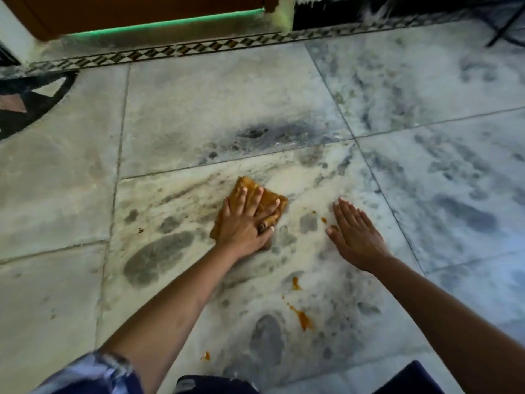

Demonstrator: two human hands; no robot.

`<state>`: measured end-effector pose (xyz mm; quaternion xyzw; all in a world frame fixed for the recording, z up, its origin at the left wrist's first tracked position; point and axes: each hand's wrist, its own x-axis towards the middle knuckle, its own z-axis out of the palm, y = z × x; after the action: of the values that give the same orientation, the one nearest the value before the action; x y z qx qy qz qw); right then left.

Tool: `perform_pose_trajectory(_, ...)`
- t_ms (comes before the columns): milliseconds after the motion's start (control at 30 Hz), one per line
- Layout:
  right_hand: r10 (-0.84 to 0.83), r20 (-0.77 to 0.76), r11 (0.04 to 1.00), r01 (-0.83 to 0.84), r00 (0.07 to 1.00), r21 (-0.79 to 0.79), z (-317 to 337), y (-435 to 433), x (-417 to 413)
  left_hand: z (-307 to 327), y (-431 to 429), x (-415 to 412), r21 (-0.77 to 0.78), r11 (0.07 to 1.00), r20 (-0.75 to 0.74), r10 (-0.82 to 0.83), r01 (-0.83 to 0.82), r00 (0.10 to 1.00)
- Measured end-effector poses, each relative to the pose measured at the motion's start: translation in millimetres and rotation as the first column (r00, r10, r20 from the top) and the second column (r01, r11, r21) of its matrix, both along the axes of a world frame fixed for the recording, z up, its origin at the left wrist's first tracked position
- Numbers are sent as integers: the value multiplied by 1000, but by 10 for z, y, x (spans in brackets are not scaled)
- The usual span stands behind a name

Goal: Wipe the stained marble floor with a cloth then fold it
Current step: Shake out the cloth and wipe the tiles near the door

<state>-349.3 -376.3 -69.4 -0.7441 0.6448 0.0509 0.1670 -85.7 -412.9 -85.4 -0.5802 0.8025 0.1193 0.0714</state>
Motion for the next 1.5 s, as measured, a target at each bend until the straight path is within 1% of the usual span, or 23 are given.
perform_pose_trajectory(67, -86, 23, 996, 86, 996, -5, -47, 72, -107, -50, 337, 48, -49, 990, -19, -134, 133, 991)
perform_pose_trajectory(133, -147, 41, 988, 149, 988, -34, -117, 170, -200, -113, 592, 285, -134, 976, -51, -178, 170, 983)
perform_pose_trajectory(200, -234, 59, 970, 238, 970, -59, -207, 296, -269, -121, 596, 500, -168, 982, -42, -92, 84, 995)
perform_pose_trajectory(267, -288, 59, 952, 293, 956, -87, -298, 389, -284, -117, 330, 525, -144, 988, -11, 49, -50, 999)
perform_pose_trajectory(367, -277, 50, 951, 281, 960, -128, -356, 402, -295, -120, -169, 142, -117, 971, 20, 214, -210, 977)
perform_pose_trajectory(433, -266, 46, 954, 270, 963, -133, -359, 383, -306, -158, -294, -184, -86, 971, 17, 227, -225, 974)
perform_pose_trajectory(500, -266, 48, 953, 270, 963, -136, -355, 381, -315, -143, -147, -440, -112, 986, 16, 128, -126, 992)
perform_pose_trajectory(567, -275, 51, 951, 280, 960, -132, -349, 388, -320, -127, 165, -514, -136, 990, 3, -29, 29, 1000)
perform_pose_trajectory(600, -276, 52, 950, 281, 960, -134, -348, 389, -312, -124, 304, -446, -150, 984, -16, -97, 94, 995)
perform_pose_trajectory(667, -271, 52, 951, 276, 961, -136, -355, 381, -322, -128, 433, -181, -156, 975, -47, -166, 156, 985)
perform_pose_trajectory(733, -275, 50, 949, 280, 960, -144, -371, 382, -330, -88, 301, 82, -108, 986, -43, -130, 125, 991)
perform_pose_trajectory(800, -273, 49, 949, 278, 961, -148, -384, 382, -317, -31, -19, 94, -51, 999, -27, -20, 19, 999)
perform_pose_trajectory(900, -270, 45, 950, 274, 962, -153, -360, 383, -313, 27, -540, -375, -7, 998, -12, 55, -56, 998)
perform_pose_trajectory(967, -268, 40, 951, 271, 963, -151, -349, 382, -305, 22, -675, -755, 71, 997, -6, 38, -37, 999)
perform_pose_trajectory(1067, -265, 46, 952, 269, 963, -144, -348, 390, -318, -27, -298, -1055, 61, 992, -8, -109, 109, 994)
perform_pose_trajectory(1133, -266, 54, 952, 271, 963, -145, -351, 387, -310, -51, 45, -898, 6, 959, -7, -282, 282, 959)
perform_pose_trajectory(1167, -271, 60, 950, 277, 961, -147, -361, 392, -309, -51, 97, -734, -4, 939, -2, -344, 344, 939)
perform_pose_trajectory(1200, -272, 68, 948, 280, 960, -154, -370, 389, -312, -36, 35, -562, -7, 934, 9, -357, 357, 934)
perform_pose_trajectory(1233, -272, 76, 946, 281, 959, -161, -391, 400, -320, -28, -70, -437, -10, 948, 34, -318, 318, 948)
perform_pose_trajectory(1300, -266, 83, 945, 277, 960, -176, -408, 387, -320, 3, -351, -364, 13, 986, 69, -170, 169, 983)
perform_pose_trajectory(1367, -260, 84, 947, 271, 962, -174, -415, 391, -318, -5, -548, -595, 63, 998, 37, -14, 11, 999)
perform_pose_trajectory(1433, -248, 81, 948, 259, 965, -183, -419, 383, -318, -27, -596, -967, 78, 988, -17, 133, -131, 991)
perform_pose_trajectory(1500, -245, 73, 950, 254, 967, -180, -422, 391, -332, -46, -481, -1273, 57, 982, -34, 184, -181, 982)
